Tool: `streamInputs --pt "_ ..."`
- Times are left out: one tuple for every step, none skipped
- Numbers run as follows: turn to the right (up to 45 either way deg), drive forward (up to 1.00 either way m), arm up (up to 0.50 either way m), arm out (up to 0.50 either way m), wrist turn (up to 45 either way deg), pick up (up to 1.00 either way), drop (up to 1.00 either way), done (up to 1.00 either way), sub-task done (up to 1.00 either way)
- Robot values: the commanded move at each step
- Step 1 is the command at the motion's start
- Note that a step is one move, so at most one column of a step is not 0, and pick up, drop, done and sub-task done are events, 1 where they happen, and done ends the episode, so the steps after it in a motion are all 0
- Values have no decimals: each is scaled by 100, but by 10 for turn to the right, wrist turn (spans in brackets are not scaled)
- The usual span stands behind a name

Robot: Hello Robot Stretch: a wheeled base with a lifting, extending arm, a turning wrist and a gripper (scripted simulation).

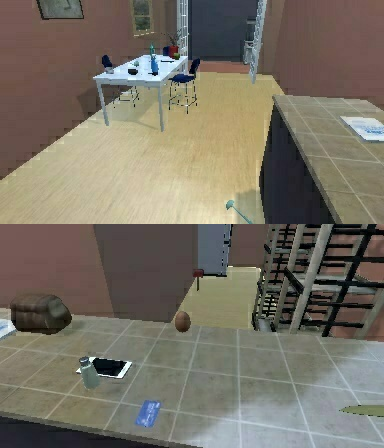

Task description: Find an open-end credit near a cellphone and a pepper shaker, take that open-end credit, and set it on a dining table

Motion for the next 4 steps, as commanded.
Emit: streamInputs --pt "0 0 38 0 0 0 0 0 0" --pt "0 0 0 6 0 0 0 0 0" --pt "0 0 0 0 450 0 0 0 0" --pt "0 0 0 0 450 0 0 0 0"
